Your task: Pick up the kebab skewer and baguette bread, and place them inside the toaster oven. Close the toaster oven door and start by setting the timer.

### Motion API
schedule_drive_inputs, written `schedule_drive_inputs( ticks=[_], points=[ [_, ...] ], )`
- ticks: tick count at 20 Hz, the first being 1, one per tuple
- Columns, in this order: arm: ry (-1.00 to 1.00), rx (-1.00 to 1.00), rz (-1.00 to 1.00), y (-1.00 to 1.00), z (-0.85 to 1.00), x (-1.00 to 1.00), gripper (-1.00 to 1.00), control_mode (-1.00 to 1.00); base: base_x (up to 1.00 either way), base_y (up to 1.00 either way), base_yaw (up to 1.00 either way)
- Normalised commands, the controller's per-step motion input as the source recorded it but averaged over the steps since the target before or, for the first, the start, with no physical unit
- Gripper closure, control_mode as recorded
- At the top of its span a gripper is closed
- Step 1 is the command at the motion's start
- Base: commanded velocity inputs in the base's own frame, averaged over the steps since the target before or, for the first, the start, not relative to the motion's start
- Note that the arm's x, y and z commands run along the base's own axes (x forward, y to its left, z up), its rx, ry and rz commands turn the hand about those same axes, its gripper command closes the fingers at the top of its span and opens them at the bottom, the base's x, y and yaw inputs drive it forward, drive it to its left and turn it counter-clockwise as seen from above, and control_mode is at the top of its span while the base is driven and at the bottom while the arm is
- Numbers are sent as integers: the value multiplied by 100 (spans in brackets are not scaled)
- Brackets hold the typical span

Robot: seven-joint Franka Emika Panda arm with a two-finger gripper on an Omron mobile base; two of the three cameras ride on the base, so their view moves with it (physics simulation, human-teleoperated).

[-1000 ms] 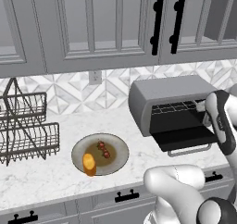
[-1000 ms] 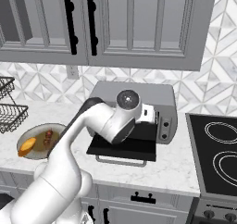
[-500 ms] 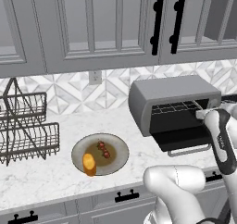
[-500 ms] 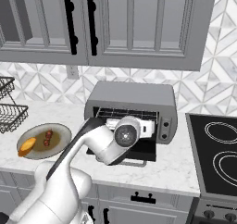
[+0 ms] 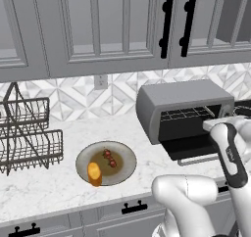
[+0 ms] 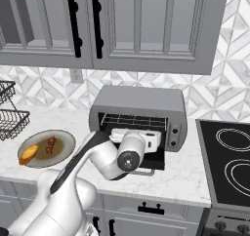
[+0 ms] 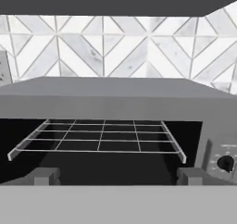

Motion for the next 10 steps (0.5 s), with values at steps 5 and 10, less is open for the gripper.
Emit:
schedule_drive_inputs(
  ticks=[5, 10],
  points=[
    [3, 0, 0, 2, -53, 25, -100, -100, 0, 0, 0],
    [0, 0, 0, 5, -42, 29, -100, -100, 0, 0, 0]
  ],
)
